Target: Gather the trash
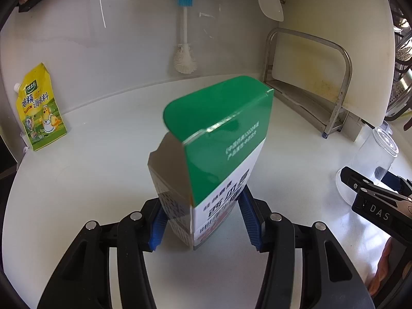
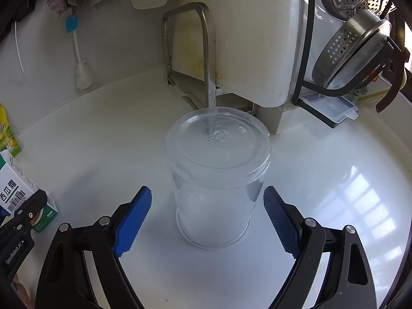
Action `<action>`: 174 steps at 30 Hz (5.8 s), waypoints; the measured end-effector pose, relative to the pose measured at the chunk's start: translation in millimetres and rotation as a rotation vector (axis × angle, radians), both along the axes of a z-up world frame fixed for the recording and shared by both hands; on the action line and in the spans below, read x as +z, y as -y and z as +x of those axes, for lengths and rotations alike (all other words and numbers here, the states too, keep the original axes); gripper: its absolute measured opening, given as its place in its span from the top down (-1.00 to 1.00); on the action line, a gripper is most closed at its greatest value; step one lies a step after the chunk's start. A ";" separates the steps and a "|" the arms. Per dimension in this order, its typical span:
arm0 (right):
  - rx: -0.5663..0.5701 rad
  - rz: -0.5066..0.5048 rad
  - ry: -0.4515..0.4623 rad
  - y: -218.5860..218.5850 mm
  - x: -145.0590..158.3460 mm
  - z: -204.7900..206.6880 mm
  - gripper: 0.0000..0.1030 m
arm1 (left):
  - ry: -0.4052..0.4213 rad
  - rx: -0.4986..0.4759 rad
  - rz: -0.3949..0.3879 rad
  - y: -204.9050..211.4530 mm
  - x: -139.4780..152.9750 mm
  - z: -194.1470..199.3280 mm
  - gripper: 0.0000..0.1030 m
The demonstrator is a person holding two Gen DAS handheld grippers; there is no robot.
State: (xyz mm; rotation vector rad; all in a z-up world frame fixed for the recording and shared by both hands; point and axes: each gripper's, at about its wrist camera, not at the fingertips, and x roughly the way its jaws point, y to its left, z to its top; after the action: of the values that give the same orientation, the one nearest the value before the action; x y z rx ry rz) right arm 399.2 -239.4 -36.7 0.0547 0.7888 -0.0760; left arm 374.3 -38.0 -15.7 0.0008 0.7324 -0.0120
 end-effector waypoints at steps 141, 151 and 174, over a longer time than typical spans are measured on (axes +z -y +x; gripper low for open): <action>-0.009 0.112 -0.003 -14.2 -29.6 -508.9 -0.56 | -0.170 -0.204 0.021 0.4 -48.8 -412.8 -0.87; -0.008 0.111 -0.003 -15.3 -29.5 -508.8 -0.56 | -0.178 -0.177 0.026 -5.5 -51.2 -410.6 -0.88; -0.008 0.112 -0.006 -16.6 -31.4 -508.2 -0.56 | -0.182 -0.159 0.034 -3.9 -53.4 -409.8 -0.88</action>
State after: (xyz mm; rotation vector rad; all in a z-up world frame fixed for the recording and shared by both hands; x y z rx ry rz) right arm -109.0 -222.8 -68.2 0.1636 0.7985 -0.0399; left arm -35.5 -34.1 -69.2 0.0911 0.9135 -0.1531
